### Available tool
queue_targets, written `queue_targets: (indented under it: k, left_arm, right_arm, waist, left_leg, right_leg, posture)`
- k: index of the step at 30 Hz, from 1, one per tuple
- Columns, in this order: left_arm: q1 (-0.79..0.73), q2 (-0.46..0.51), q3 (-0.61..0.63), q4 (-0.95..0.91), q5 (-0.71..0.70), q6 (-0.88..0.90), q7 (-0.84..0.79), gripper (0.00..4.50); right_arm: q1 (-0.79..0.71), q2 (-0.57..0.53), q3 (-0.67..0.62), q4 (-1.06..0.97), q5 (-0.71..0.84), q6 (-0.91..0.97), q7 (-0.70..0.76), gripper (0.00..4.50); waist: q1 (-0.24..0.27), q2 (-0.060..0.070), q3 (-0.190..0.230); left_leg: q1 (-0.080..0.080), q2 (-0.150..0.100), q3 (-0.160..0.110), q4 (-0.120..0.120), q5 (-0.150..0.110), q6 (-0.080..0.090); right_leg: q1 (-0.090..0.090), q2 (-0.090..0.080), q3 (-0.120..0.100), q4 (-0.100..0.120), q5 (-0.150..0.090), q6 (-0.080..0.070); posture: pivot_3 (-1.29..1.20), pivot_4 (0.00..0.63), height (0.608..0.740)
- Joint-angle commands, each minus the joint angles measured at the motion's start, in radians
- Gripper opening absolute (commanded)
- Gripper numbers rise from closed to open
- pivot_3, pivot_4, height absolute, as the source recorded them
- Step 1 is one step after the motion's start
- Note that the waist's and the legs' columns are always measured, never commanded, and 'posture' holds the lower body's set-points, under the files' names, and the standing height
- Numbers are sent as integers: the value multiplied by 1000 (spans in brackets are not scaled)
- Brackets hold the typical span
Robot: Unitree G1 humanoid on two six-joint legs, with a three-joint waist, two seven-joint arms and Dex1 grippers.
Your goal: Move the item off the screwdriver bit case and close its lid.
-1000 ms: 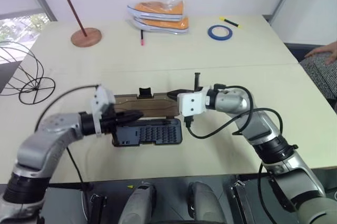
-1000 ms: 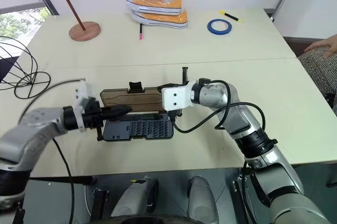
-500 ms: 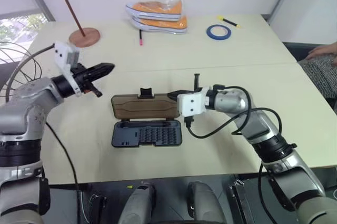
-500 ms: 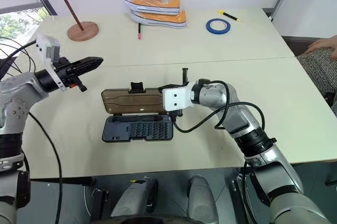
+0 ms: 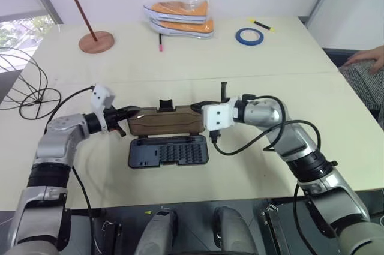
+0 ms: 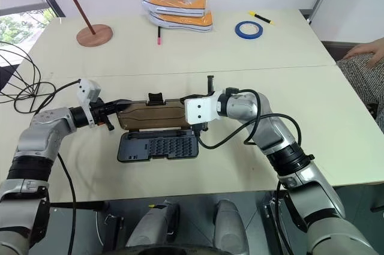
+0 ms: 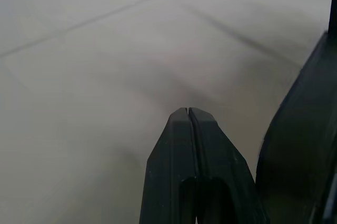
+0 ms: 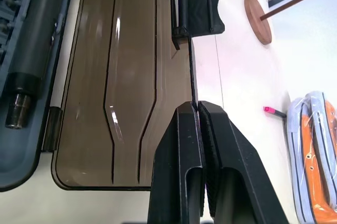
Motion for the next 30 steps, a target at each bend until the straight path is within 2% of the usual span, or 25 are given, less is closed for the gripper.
queue_targets:
  k: [1,4,7,9,11,13,16,21,27,30]
  left_arm:
    - [-9,1,8,-18,4,-11,-24,0]
    - [-11,-2,9,-18,7,-10,-27,0]
    - [-15,-6,12,-13,10,-12,-24,0]
    - [-14,-7,14,-16,11,-10,-24,0]
    - [-16,-8,16,-16,12,-11,-24,0]
    - [-17,-8,18,-18,12,-10,-24,0]
    - [-20,-10,21,-40,7,-7,-28,0]
    - [15,23,1,-139,-11,26,-108,0]
    - [72,102,24,-291,-74,149,-175,0]
    - [124,171,45,-370,-111,206,-212,0]
  right_arm:
    - [-28,-3,-24,-24,17,-11,0,25]
    - [-30,-2,-26,-24,19,-2,3,25]
    - [-33,-1,-30,-24,23,4,6,882]
    - [-34,-6,-30,-26,25,9,12,1810]
    - [-42,-15,-34,-27,31,16,24,2964]
    - [-51,-38,-37,-31,41,23,57,3797]
    - [-74,-137,-62,-58,98,61,189,3797]
    - [-91,-236,-140,-90,188,191,281,3797]
    - [-24,-299,-187,-114,202,237,278,3797]
    - [9,-317,-196,-140,206,257,269,3797]
  waist:
    - [0,0,0]
    - [0,0,0]
    - [0,0,0]
    - [0,0,0]
    - [0,0,0]
    - [0,0,0]
    - [3,0,0]
    - [2,0,0]
    - [-3,0,0]
    - [-2,0,1]
  left_leg:
    - [0,0,0,0,0,0]
    - [0,0,0,0,0,0]
    - [0,0,0,0,0,0]
    - [0,0,0,0,0,0]
    - [0,0,0,0,0,0]
    - [0,0,0,0,0,0]
    - [0,0,0,0,0,0]
    - [0,0,0,1,0,0]
    - [0,1,0,0,0,1]
    - [0,1,1,0,0,1]
  right_leg:
    - [0,0,0,0,0,0]
    - [0,0,0,0,0,0]
    - [0,0,0,0,0,0]
    - [0,0,0,0,0,0]
    - [0,0,0,0,0,0]
    - [0,0,0,0,0,0]
    - [0,0,0,0,0,0]
    - [0,0,0,0,0,0]
    - [0,0,0,0,0,0]
    - [0,-1,1,0,0,0]
  posture:
    - [0,150,740]
    - [0,150,740]
    - [0,150,740]
    - [0,150,740]
    - [0,150,740]
    - [0,150,740]
    - [0,150,740]
    - [0,150,740]
    - [0,150,740]
    - [0,150,740]
